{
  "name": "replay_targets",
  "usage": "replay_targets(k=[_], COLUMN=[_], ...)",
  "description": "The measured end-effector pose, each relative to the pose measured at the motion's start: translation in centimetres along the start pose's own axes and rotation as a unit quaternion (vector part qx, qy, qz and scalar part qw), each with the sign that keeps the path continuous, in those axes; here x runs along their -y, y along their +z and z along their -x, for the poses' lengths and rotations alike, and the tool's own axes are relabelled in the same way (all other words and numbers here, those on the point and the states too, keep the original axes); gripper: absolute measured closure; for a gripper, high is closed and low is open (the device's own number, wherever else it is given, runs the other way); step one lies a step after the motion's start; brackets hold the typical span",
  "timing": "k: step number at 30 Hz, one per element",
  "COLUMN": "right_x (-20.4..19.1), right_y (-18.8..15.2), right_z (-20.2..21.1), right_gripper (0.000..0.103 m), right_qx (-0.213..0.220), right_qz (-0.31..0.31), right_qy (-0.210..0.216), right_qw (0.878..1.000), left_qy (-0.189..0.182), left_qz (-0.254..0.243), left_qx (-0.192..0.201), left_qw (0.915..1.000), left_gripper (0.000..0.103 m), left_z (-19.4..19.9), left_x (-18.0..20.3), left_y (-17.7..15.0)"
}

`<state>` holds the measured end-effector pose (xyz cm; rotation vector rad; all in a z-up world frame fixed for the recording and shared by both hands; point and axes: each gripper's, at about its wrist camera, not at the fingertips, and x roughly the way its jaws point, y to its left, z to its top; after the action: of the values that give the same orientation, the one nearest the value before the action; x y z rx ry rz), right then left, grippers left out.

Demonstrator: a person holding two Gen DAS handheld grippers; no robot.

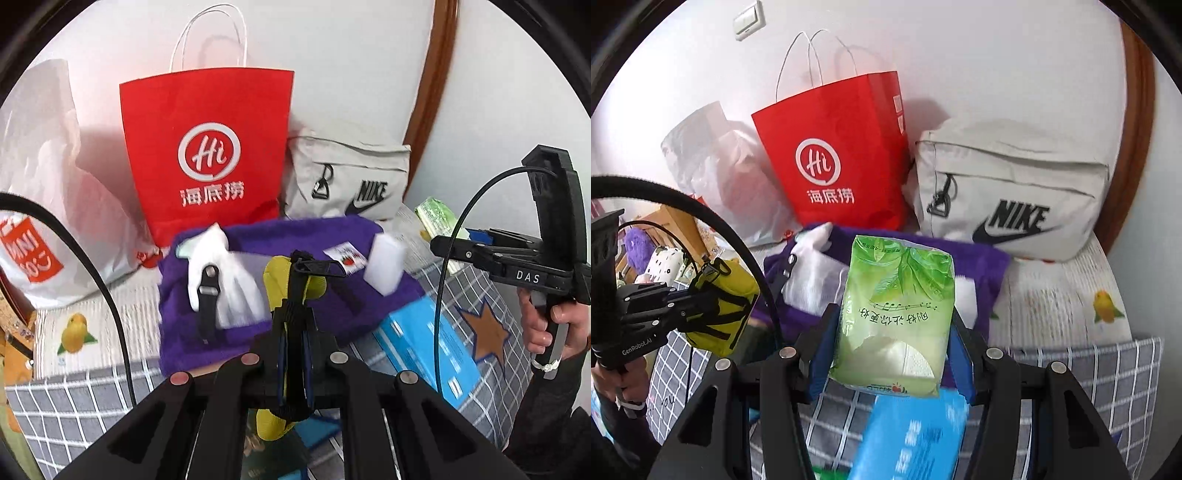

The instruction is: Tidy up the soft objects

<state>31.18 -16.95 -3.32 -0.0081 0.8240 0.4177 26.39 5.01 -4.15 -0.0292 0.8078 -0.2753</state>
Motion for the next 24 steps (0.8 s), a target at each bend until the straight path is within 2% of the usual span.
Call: replay_targets(k=[3, 11, 19, 24], right_x=[-0.3, 0.0, 1.0, 1.4], right_y=[1.6, 4.2, 4.2, 3.9], right_z=[-1.1, -3.4, -6.2, -8.1], right_gripper=[0.049, 0.049, 0.049, 0.049], right_qx=[0.004, 0.006, -0.019, -0.040], right_qz=[0.017, 0.004, -0.004, -0.006], right_qy=[0.001, 0.020, 0.020, 0.023], right_qw=[1.000, 1.000, 1.000, 0.999], left_qy=[-0.003, -0.012, -0.025, -0.031], left_qz=[0.005, 0.010, 0.023, 0.036], left_qx=[0.010, 0.009, 0.002, -0.023], left_qw=[0.9999, 0.9998, 0.9994, 0.9986], left_gripper=[0.095, 0.095, 0.095, 0.095], left_z=[-0.8, -3.6, -6.0, -8.1], left_x=[-0.7, -1.7, -2.7, -3.1], left_y=[1.5, 4.5, 4.2, 4.1])
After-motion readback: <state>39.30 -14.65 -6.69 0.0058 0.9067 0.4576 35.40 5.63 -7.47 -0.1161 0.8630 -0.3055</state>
